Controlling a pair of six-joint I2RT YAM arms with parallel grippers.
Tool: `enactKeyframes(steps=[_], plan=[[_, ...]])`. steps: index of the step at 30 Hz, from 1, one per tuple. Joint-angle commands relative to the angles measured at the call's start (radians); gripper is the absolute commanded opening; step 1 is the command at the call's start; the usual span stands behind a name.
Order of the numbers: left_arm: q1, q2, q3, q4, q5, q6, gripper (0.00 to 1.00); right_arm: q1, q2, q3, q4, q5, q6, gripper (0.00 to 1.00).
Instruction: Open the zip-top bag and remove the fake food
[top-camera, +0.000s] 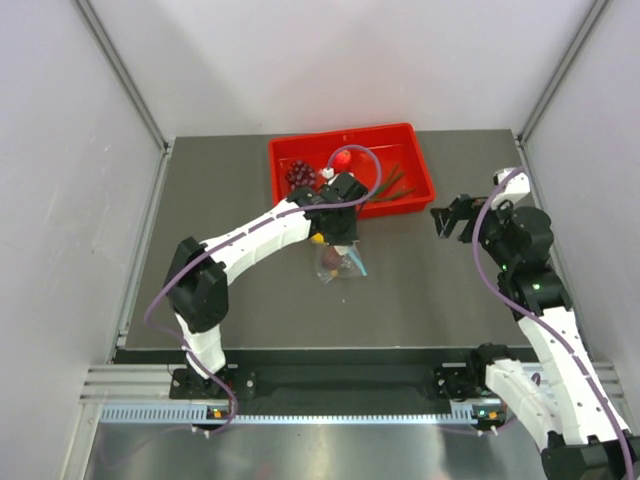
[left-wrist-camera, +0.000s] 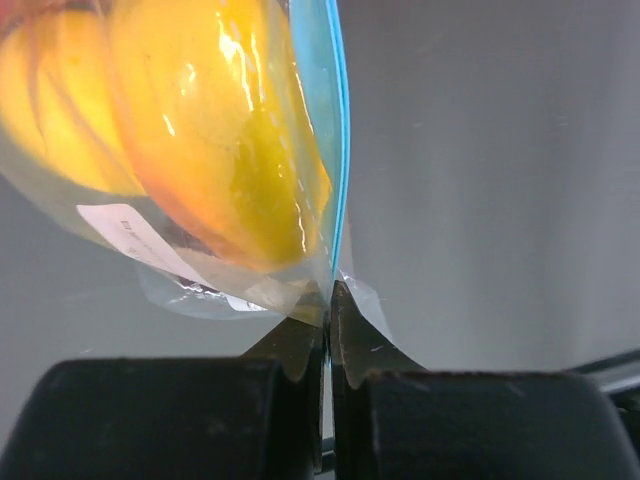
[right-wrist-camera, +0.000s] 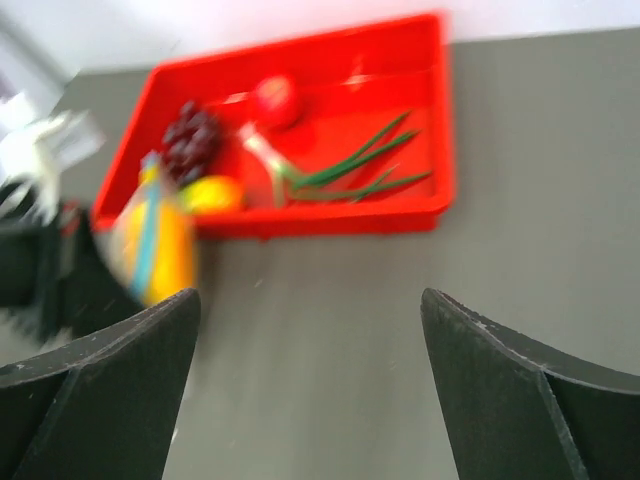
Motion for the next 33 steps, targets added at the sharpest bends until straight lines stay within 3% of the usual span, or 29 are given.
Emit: enactKeyframes(steps=[1,10,18,33], plan=[[-0.002,0.000,0.030,0.128,0.105,-0.115,0.00,0.055,-0.001,-0.013,0.030,-0.196,0.000,0.90],[0.004,-0.015,-0.008,0.226,0.233,-0.211,0.00,0.376,0.131,0.025,0.016,-0.106,-0.122,0.89],[0.014,-0.020,-0.026,0.259,0.289,-0.235,0.00,0.482,0.195,-0.038,0.051,-0.018,-0.177,0.85],[0.026,-0.063,-0.085,0.297,0.340,-0.275,0.00,0.575,0.364,-0.058,0.076,0.143,-0.240,0.60]])
